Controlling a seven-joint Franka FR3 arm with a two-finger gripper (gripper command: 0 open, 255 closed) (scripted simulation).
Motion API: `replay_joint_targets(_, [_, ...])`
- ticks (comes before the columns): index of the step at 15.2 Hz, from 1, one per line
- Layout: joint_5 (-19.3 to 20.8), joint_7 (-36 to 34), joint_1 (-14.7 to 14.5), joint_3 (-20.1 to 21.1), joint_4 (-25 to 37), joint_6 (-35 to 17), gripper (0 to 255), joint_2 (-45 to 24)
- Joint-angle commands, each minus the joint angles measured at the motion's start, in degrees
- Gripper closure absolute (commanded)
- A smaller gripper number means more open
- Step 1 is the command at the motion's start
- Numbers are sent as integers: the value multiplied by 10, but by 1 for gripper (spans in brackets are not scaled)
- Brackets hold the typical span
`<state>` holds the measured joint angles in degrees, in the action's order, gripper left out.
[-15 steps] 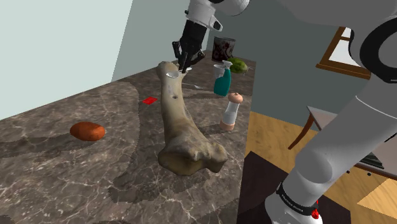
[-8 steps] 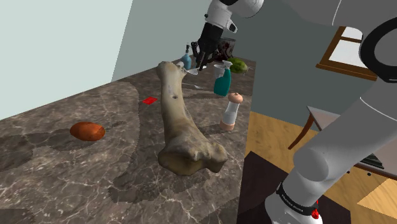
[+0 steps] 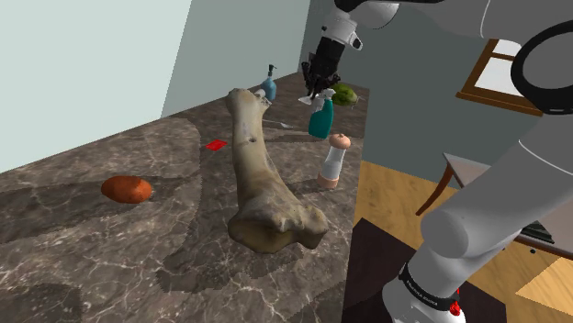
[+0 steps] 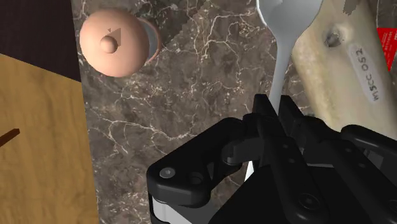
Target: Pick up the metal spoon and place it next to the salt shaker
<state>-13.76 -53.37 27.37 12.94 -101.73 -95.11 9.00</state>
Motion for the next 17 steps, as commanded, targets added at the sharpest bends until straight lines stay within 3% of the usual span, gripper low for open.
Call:
replay_joint_targets(1, [3, 30, 13, -18, 7, 7, 255, -8])
replay_joint_targets(4, [8, 70, 31, -42, 25, 18, 255, -23])
replay_joint_targets(17, [3, 90, 30, -39, -85, -80, 255, -14])
